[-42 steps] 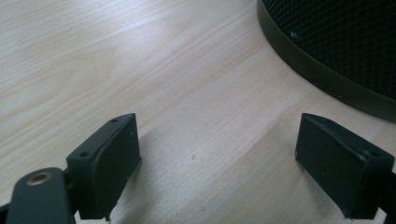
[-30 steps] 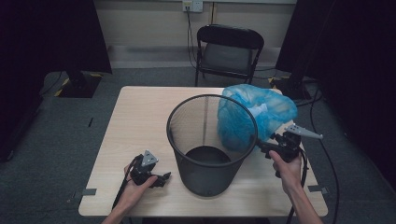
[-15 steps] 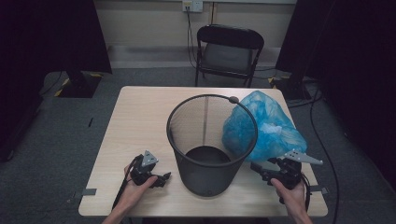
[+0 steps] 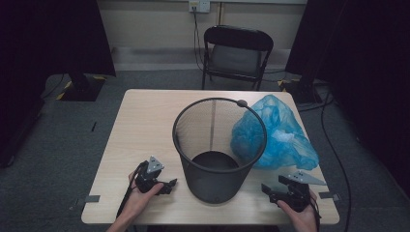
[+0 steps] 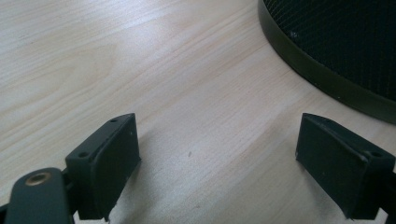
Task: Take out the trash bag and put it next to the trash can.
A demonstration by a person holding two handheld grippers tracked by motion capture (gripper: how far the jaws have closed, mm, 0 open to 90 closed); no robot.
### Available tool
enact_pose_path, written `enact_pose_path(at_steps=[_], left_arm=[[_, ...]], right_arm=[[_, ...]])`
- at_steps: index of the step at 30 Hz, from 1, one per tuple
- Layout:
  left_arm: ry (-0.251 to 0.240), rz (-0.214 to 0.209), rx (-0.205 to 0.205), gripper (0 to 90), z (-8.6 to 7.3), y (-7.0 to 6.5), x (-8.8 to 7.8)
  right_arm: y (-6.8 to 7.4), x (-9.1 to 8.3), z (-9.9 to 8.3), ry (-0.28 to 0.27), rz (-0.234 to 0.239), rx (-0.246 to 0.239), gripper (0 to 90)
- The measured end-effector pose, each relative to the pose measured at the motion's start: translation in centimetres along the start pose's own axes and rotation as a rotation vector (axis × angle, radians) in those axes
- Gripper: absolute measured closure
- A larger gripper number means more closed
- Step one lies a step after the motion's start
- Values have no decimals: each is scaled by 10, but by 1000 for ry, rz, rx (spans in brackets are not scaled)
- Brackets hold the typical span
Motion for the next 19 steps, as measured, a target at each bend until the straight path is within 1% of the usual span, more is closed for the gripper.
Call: enact_pose_path(at_steps=[2, 4, 5, 6, 7, 8, 9, 11, 12, 13, 19], left_arm=[[2, 1, 1, 127, 0, -1, -1], [-3, 3, -3, 127, -1, -2, -1], [-1, 5, -4, 127, -1, -2, -1], [-2, 7, -6, 127, -1, -2, -1], [-3, 8, -12, 127, -1, -3, -1], [-2, 13, -17, 127, -1, -3, -1], [1, 16, -17, 128, -1, -4, -1], [4, 17, -18, 128, -2, -4, -2], [4, 19, -19, 128, -2, -4, -2], [4, 19, -20, 128, -2, -4, -2], [4, 19, -20, 128, -2, -4, -2]], right_arm=[[-1, 4, -4, 28, -34, -1, 172], [-1, 7, -5, 33, -91, -38, 172], [-1, 10, -5, 44, -123, -63, 168], [0, 13, -5, 53, -140, -71, 162], [0, 15, -5, 59, -162, -73, 162], [1, 16, -6, 64, -190, -85, 162], [1, 18, -7, 70, -206, -83, 161], [0, 21, -9, 90, -216, -68, 158], [-1, 21, -9, 93, -208, -49, 155], [-1, 21, -9, 93, -209, -43, 155], [-1, 22, -9, 93, -207, -41, 153]])
Point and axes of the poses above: each handheld gripper's, and its own axes: x roughly forward along the jaws, z roughly out of its top, y roughly to its left, the point moved 1 cm from there along x, roughly forward along the jaws, and after that the axes turned 4 degrees about y, right-handed, at the moved point
